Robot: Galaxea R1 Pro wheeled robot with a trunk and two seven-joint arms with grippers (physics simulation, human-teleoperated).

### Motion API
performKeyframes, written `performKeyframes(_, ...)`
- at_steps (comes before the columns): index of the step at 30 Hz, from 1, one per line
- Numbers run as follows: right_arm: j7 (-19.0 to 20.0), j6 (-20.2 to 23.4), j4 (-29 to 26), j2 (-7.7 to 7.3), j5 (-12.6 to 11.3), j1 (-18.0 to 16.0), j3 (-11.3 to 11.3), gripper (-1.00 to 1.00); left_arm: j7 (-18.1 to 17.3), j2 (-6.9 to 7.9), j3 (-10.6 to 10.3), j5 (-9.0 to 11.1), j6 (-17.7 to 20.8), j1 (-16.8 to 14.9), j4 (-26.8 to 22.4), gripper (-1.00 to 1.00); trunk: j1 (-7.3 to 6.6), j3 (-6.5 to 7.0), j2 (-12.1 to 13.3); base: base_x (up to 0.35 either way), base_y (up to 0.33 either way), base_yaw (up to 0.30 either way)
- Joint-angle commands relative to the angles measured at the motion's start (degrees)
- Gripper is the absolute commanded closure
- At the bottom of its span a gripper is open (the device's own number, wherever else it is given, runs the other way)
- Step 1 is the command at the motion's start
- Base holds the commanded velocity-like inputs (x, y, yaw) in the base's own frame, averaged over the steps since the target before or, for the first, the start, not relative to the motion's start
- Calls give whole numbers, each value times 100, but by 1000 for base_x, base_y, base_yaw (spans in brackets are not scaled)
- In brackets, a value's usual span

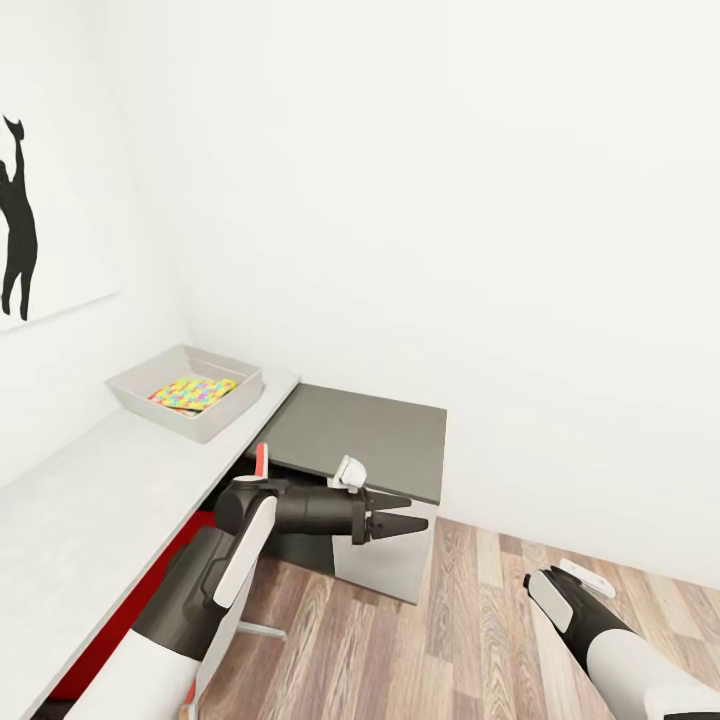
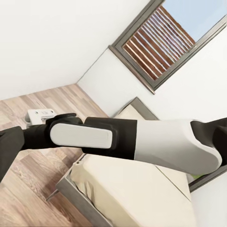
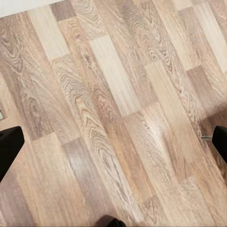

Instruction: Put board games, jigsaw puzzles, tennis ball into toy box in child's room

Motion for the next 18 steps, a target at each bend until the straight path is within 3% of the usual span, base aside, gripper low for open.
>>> performKeyframes(1,-36,54,-10,-8,-34,-3,48,-100,-1,-1,-2,16,31,-4,1,-100,4,-11,-12,0,0,0)
performKeyframes(6,-33,78,-8,-11,-52,-3,52,-100,34,-1,-2,15,27,1,4,-100,4,-8,-12,0,0,0)
performKeyframes(18,-40,105,3,-12,-33,-3,61,-100,518,-6,-9,28,26,5,4,-100,4,-8,-12,0,0,0)
